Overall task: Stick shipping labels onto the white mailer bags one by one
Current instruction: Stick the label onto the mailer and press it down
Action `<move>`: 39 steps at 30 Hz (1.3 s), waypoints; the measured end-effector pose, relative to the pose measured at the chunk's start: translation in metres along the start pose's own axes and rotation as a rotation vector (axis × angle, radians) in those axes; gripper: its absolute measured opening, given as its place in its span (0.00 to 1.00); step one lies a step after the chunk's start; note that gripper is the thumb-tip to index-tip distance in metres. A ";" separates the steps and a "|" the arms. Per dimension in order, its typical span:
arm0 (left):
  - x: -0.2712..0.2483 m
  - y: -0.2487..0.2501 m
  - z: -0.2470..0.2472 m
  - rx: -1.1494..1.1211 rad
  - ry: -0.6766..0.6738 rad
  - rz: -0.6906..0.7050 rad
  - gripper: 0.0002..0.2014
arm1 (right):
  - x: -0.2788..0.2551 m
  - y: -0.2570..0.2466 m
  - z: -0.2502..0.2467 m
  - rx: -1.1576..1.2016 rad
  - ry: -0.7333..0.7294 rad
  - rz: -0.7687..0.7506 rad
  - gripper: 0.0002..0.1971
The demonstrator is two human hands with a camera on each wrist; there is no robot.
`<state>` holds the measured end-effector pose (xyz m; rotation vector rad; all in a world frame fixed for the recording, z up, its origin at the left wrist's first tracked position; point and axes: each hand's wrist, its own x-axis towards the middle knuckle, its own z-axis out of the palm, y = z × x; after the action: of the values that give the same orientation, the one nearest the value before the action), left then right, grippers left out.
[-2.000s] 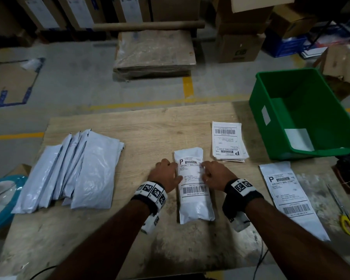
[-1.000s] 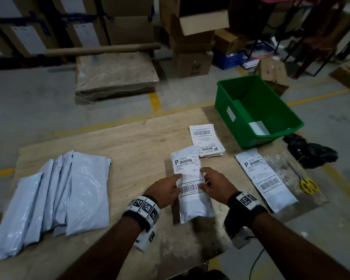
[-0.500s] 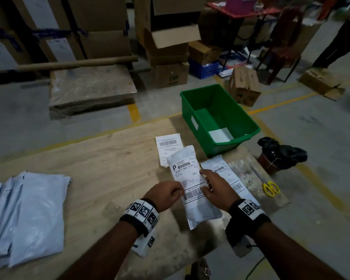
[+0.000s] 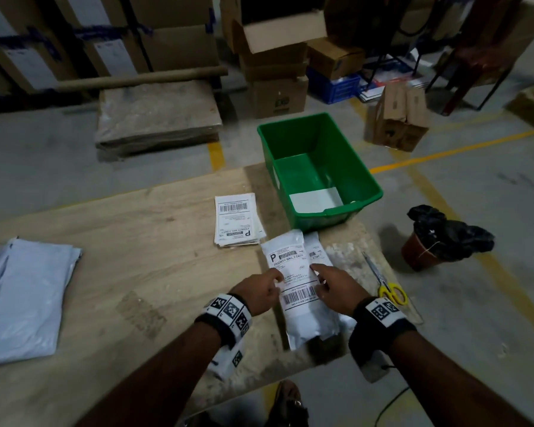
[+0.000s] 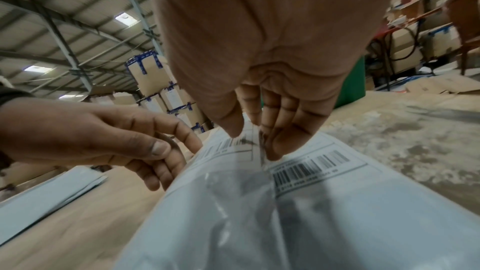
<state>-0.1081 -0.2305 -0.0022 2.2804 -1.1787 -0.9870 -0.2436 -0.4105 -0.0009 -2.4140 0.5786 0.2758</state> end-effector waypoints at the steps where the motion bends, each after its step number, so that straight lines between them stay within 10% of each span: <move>1: 0.001 -0.001 0.004 -0.001 0.004 -0.030 0.15 | 0.002 0.002 0.003 0.002 -0.018 -0.014 0.26; 23: 0.002 0.016 0.026 0.060 0.064 -0.056 0.24 | 0.008 0.029 0.012 -0.043 -0.088 -0.076 0.41; 32: -0.036 -0.010 -0.006 -0.003 0.197 -0.063 0.18 | -0.008 -0.024 -0.012 0.088 0.057 -0.215 0.07; 39: -0.089 -0.056 -0.044 -0.019 0.332 -0.096 0.15 | 0.008 -0.107 0.016 0.111 0.039 -0.339 0.04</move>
<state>-0.0803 -0.1242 0.0302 2.3876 -0.9242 -0.6144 -0.1873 -0.3278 0.0411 -2.3645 0.1888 0.0505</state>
